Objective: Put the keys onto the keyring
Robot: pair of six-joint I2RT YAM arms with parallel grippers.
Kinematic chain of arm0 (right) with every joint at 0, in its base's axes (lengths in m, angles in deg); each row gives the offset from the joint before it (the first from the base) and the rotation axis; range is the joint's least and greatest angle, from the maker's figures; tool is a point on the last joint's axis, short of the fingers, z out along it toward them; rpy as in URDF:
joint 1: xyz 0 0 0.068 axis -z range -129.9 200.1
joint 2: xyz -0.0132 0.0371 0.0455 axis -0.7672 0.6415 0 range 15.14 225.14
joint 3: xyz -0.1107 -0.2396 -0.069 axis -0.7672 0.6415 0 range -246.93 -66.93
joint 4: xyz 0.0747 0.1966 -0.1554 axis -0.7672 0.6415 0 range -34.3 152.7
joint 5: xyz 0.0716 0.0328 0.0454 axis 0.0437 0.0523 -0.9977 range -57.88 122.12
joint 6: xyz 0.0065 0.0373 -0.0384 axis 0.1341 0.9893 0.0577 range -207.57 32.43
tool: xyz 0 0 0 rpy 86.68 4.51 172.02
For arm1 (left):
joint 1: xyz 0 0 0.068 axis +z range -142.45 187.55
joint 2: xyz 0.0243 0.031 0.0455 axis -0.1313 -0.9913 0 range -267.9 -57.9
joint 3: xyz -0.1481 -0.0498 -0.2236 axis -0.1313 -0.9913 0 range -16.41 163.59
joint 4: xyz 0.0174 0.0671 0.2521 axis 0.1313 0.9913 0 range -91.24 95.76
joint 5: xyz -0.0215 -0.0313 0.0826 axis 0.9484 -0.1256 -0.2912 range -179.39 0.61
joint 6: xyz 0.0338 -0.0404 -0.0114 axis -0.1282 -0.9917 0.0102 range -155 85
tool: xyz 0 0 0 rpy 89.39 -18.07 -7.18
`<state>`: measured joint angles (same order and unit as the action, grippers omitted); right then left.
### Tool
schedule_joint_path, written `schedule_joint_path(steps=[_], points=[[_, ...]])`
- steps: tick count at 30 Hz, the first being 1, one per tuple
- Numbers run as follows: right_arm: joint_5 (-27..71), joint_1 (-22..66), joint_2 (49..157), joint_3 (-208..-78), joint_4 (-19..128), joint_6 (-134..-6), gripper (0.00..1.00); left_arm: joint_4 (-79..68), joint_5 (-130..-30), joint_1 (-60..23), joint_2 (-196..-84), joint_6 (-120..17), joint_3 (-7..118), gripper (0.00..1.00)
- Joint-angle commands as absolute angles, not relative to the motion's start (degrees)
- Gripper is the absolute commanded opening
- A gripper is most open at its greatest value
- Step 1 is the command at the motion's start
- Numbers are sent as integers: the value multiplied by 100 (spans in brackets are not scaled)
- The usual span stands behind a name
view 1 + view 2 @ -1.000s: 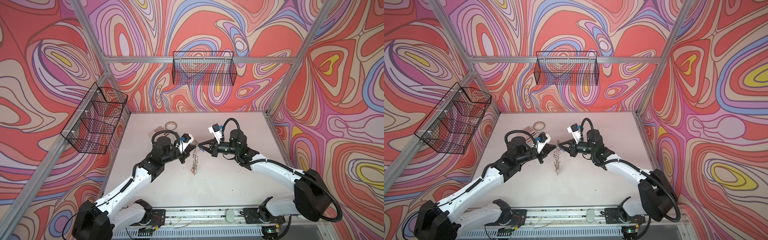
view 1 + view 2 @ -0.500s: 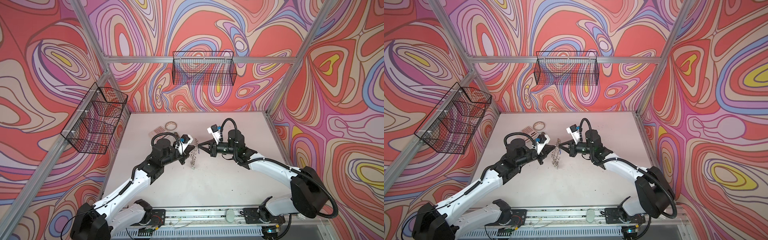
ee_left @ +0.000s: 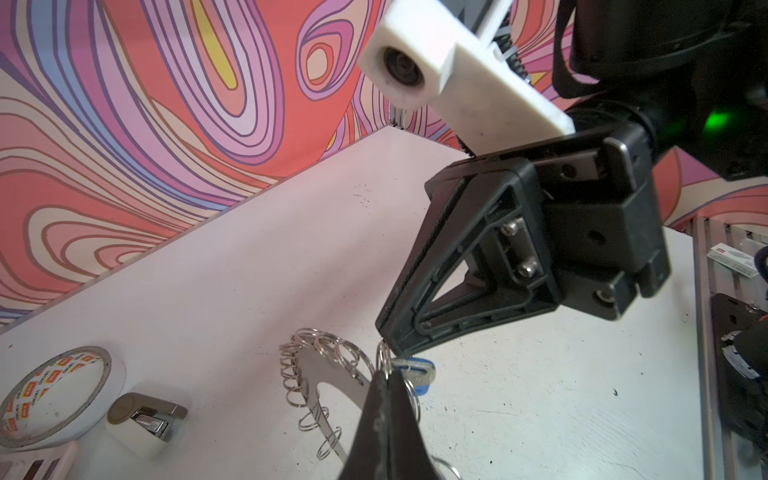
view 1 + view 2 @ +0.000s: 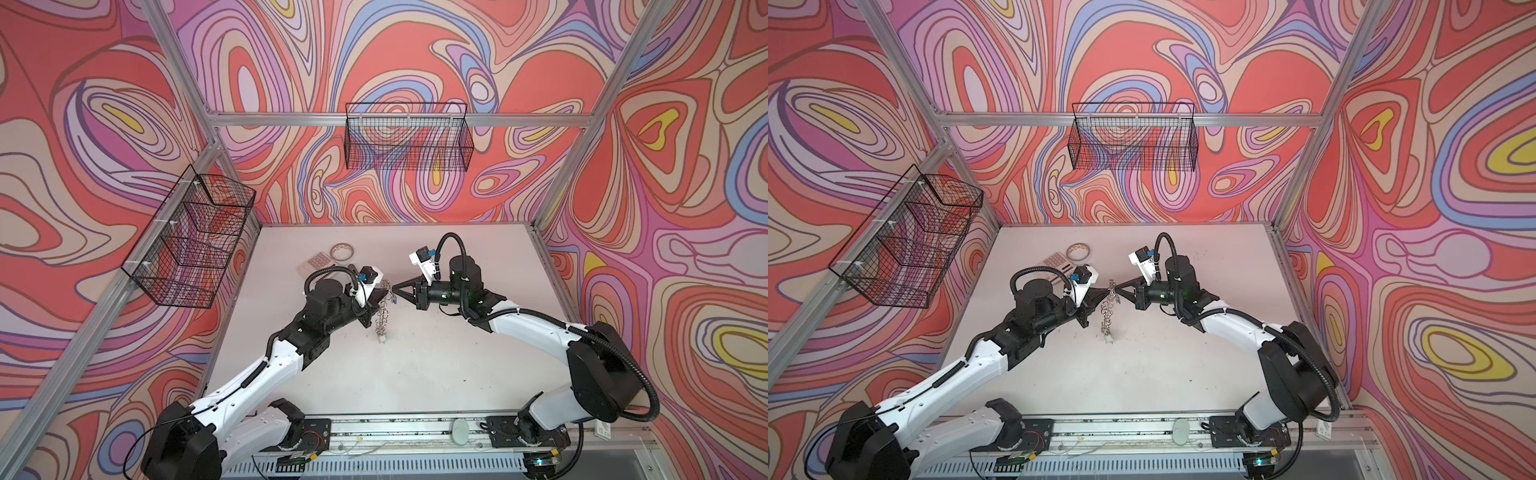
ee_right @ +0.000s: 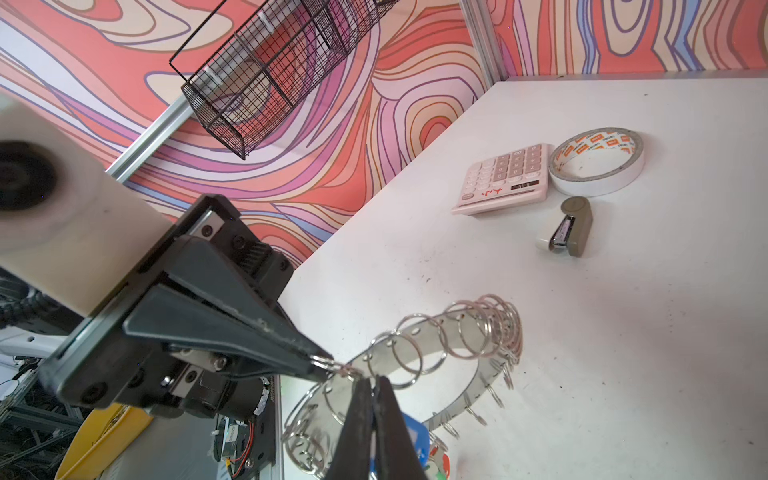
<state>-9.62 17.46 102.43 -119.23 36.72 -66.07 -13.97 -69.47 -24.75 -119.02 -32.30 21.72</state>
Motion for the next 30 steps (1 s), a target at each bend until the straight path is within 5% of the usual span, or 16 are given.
schedule_joint_path(steps=[1, 17, 30], points=[[-709, 1782, 10444, -11953, 4108, -6695, 3, -2779, -6748, -2611, -11875, -3554, 2229, 0], [-572, 1977, 10367, -12051, 4297, -6743, 16, -3347, -7549, -2647, -11995, -3861, 1884, 0], [293, 3066, 9643, -11647, 4289, -6782, 64, -3479, -7766, -2638, -12017, -4095, 1716, 0]])
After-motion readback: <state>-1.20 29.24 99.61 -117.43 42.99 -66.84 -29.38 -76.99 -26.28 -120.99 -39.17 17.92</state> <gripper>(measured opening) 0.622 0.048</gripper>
